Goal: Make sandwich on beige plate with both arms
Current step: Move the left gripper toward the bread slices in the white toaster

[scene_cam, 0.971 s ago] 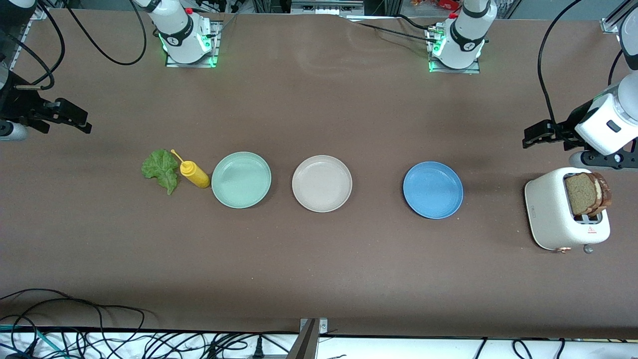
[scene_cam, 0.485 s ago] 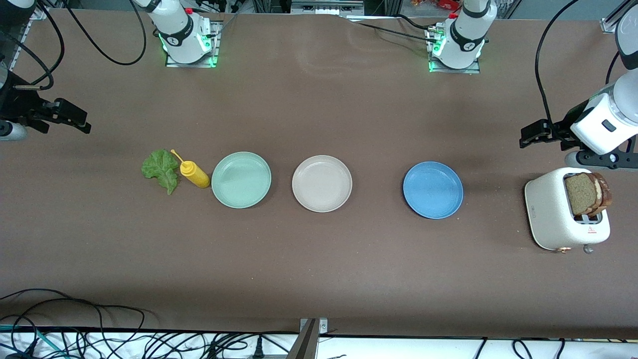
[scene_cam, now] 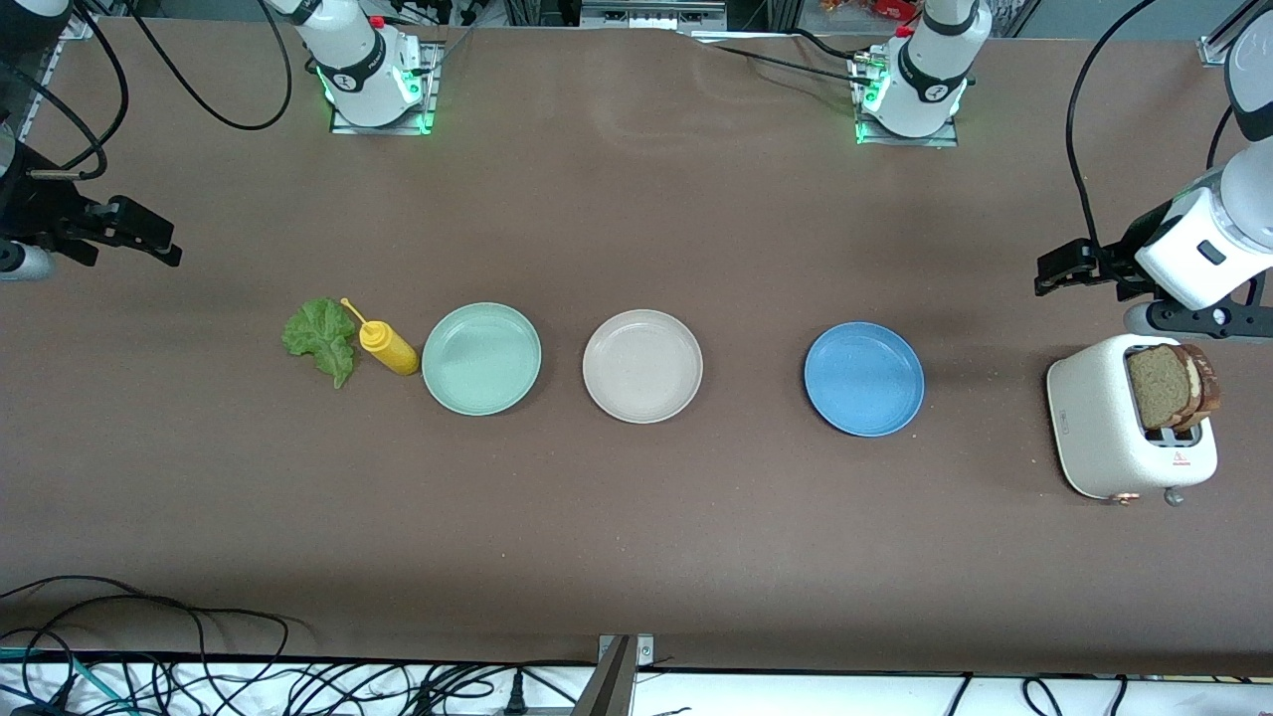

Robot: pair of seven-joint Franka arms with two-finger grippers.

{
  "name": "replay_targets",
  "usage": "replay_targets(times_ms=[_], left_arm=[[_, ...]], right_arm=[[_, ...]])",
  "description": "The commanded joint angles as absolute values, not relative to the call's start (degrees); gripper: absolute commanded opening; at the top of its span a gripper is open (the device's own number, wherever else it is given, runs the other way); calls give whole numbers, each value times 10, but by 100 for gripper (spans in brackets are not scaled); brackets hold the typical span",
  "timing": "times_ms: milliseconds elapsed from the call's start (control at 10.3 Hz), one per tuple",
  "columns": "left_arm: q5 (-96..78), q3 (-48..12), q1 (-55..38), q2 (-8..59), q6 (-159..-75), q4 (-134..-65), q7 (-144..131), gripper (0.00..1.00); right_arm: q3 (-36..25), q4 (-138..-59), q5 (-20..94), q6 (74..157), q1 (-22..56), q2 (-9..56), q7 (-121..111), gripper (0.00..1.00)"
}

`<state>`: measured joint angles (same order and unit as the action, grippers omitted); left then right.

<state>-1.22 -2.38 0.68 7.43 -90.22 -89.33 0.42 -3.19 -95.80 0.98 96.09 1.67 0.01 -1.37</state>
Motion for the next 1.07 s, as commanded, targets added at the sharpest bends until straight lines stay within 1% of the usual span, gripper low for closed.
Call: replay_targets(times_ms=[0, 388, 583, 971], left_arm=[[-18, -18, 11, 82, -899, -886, 6, 100], [-14, -14, 25, 84, -901, -886, 7, 100], [27, -15, 32, 84, -901, -885, 10, 100], [28, -15, 33, 84, -901, -885, 11, 100]], right_arm=[[-35, -950, 16, 953, 18, 1, -11, 100], [-35, -951, 16, 953, 18, 1, -11, 100], [-35, -951, 16, 953, 18, 1, -11, 100], [-35, -951, 16, 953, 18, 1, -11, 100]])
